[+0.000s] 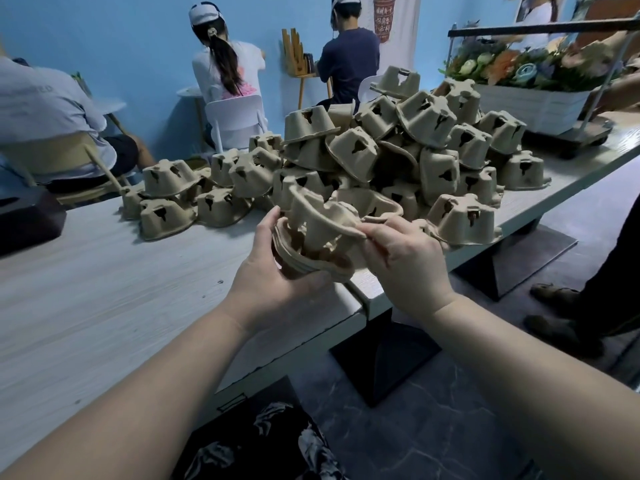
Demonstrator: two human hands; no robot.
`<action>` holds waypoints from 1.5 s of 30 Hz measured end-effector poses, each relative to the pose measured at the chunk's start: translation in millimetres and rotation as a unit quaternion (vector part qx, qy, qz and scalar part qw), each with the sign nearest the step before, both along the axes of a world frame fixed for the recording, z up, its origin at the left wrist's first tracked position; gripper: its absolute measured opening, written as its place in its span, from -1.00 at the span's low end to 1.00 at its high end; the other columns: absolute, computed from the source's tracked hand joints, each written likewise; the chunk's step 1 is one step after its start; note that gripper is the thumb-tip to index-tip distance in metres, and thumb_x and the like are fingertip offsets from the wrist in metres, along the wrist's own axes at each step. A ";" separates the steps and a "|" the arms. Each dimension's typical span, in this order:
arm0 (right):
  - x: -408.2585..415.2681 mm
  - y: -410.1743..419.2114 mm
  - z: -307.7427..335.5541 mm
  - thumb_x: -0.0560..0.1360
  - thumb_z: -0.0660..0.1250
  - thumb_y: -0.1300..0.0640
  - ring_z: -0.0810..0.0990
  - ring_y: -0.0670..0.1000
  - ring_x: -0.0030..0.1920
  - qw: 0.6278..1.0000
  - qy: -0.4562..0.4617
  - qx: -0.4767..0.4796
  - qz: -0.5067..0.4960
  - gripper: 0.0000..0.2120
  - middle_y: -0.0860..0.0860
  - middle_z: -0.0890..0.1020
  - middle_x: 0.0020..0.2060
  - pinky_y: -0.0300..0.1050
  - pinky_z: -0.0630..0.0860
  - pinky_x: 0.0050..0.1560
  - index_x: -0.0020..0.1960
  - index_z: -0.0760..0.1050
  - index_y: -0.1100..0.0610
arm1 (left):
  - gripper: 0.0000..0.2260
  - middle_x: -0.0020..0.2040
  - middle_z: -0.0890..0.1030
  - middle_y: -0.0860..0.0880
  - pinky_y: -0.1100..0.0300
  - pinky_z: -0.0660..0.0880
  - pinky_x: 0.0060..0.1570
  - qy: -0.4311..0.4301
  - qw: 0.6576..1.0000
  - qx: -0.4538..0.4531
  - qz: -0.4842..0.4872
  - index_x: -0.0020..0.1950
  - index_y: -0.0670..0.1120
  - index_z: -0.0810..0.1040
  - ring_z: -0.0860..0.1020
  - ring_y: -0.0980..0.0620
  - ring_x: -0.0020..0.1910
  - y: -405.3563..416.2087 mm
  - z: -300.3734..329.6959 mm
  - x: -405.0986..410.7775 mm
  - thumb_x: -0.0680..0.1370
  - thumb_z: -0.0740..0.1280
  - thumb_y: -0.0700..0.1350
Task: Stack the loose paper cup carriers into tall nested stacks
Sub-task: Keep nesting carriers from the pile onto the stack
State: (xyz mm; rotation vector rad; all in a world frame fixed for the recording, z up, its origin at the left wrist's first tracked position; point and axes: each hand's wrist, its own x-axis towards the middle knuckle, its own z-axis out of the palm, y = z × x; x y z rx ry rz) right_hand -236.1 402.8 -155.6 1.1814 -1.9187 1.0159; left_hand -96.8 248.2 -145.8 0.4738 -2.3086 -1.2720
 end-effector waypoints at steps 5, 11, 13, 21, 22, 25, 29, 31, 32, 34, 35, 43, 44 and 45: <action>5.8 -3.1 -5.3 0.49 0.27 0.06 0.53 0.09 -0.37 0.999 0.027 0.024 0.040 -0.77 0.04 0.54 -0.34 -0.06 0.45 -0.39 -0.04 0.68 0.12 | 0.08 0.20 0.40 0.34 0.47 0.30 0.25 -0.001 1.000 -0.002 0.002 0.57 0.13 0.03 0.42 0.43 0.17 -0.6 -0.6 2.5 0.18 0.54 0.19; 6.1 -4.6 -13.3 0.50 0.22 0.03 0.49 0.11 -0.26 0.983 0.056 0.150 0.093 -0.72 0.04 0.57 -0.28 -0.02 0.52 -0.30 -0.03 0.65 0.14 | 0.13 0.35 0.37 0.20 0.56 0.21 0.15 -0.015 1.000 -0.007 0.008 0.57 0.16 0.01 0.36 0.29 0.29 -6.1 -4.1 4.6 0.15 0.54 0.29; 2.5 -4.8 -9.0 0.47 0.27 -0.01 0.49 0.09 -0.22 0.988 0.053 0.133 0.064 -0.74 0.02 0.58 -0.27 -0.05 0.51 -0.23 -0.08 0.65 0.13 | 0.09 0.35 0.36 0.20 0.64 0.17 0.09 -0.017 1.000 -0.013 0.010 0.57 0.17 0.01 0.34 0.30 0.28 -7.6 -4.6 4.5 0.17 0.53 0.21; -32.5 -13.8 9.9 0.45 0.37 0.01 0.41 0.20 0.16 0.970 -0.060 0.187 -0.146 -0.69 0.05 0.60 0.10 0.07 0.44 0.11 0.15 0.57 0.10 | 0.06 0.31 0.39 0.21 0.70 0.19 0.09 0.000 1.000 -0.016 0.004 0.54 0.21 0.09 0.36 0.54 0.17 -10.8 -5.4 2.0 0.12 0.53 0.26; -35.3 -14.7 11.5 0.47 0.34 -0.02 0.39 0.18 0.20 0.961 -0.083 0.212 -0.154 -0.67 0.04 0.57 0.15 0.07 0.43 0.14 0.19 0.54 0.07 | 0.04 0.32 0.39 0.20 0.70 0.19 0.08 0.001 1.000 -0.020 0.004 0.54 0.21 0.09 0.39 0.47 0.18 -10.9 -5.3 1.5 0.15 0.54 0.22; -42.3 -18.6 13.3 0.52 0.26 -0.02 0.41 0.16 0.18 0.948 -0.118 0.250 -0.160 -0.70 0.03 0.55 0.16 0.03 0.44 0.12 0.21 0.52 0.02 | 0.00 0.31 0.38 0.21 0.71 0.17 0.07 0.003 0.999 -0.031 0.003 0.54 0.20 0.08 0.38 0.48 0.18 -12.2 -5.3 0.2 0.19 0.52 0.17; -45.4 -20.9 12.2 0.54 0.23 0.09 0.45 0.15 0.11 0.954 -0.111 0.235 -0.149 -0.77 0.03 0.57 0.09 0.02 0.46 0.06 0.13 0.59 0.03 | 0.02 0.27 0.38 0.29 0.71 0.17 0.07 0.004 0.999 -0.033 0.000 0.53 0.25 0.08 0.30 0.64 0.14 -14.5 -5.8 1.2 0.17 0.53 0.26; -45.3 -19.1 10.6 0.53 0.26 0.12 0.48 0.17 0.05 0.965 -0.103 0.200 -0.131 -0.80 0.04 0.60 0.03 0.03 0.48 0.00 0.07 0.62 0.06 | 0.01 0.28 0.39 0.28 0.70 0.17 0.09 0.000 0.999 -0.032 0.004 0.53 0.25 0.08 0.34 0.57 0.17 -15.4 -6.3 2.4 0.18 0.53 0.24; -44.8 -18.1 9.7 0.52 0.29 0.14 0.51 0.18 0.02 0.973 -0.098 0.176 -0.116 -0.82 0.06 0.61 -0.02 0.04 0.50 -0.04 0.04 0.63 0.09 | 0.01 0.30 0.39 0.26 0.68 0.17 0.12 -0.002 0.999 -0.032 0.006 0.53 0.25 0.08 0.37 0.50 0.20 -15.6 -6.4 3.1 0.18 0.54 0.23; -43.9 -15.4 7.1 0.49 0.34 0.18 0.56 0.22 -0.06 0.985 -0.080 0.130 -0.086 -0.86 0.09 0.63 -0.09 0.04 0.52 -0.12 -0.01 0.65 0.13 | 0.04 0.33 0.40 0.21 0.57 0.20 0.21 -0.002 0.999 -0.034 0.008 0.53 0.24 0.08 0.40 0.33 0.28 -16.0 -6.9 4.3 0.15 0.52 0.28; -43.0 -13.8 6.1 0.48 0.35 0.19 0.58 0.22 -0.09 0.988 -0.069 0.114 -0.074 -0.87 0.09 0.64 -0.11 0.04 0.53 -0.16 -0.02 0.65 0.14 | 0.04 0.33 0.41 0.21 0.51 0.21 0.25 -0.002 0.999 -0.035 0.008 0.53 0.24 0.07 0.39 0.29 0.30 -16.5 -7.2 4.7 0.13 0.49 0.31; -26.5 -15.2 13.4 0.50 0.29 0.11 0.60 0.10 -0.19 1.000 -0.001 0.002 0.010 -0.81 0.02 0.68 -0.18 -0.18 0.45 -0.15 -0.03 0.64 0.17 | 0.05 0.34 0.40 0.20 0.58 0.20 0.17 -0.004 0.999 -0.043 0.019 0.54 0.23 0.06 0.39 0.31 0.27 -18.3 -7.2 11.3 0.17 0.54 0.23; -23.0 -17.9 16.5 0.50 0.29 0.09 0.58 0.10 -0.21 1.000 0.004 -0.007 0.018 -0.80 0.01 0.68 -0.20 -0.18 0.44 -0.12 -0.04 0.64 0.17 | 0.06 0.35 0.40 0.21 0.56 0.21 0.18 -0.003 0.999 -0.041 0.020 0.54 0.24 0.07 0.39 0.37 0.25 -18.5 -6.6 12.3 0.15 0.54 0.25; -19.5 -20.7 19.1 0.50 0.29 0.08 0.56 0.10 -0.22 1.000 0.006 -0.013 0.027 -0.79 0.01 0.68 -0.21 -0.18 0.44 -0.12 -0.04 0.64 0.17 | 0.08 0.36 0.39 0.22 0.52 0.22 0.22 -0.002 0.999 -0.038 0.020 0.54 0.25 0.07 0.38 0.42 0.24 -18.8 -6.3 13.2 0.12 0.53 0.29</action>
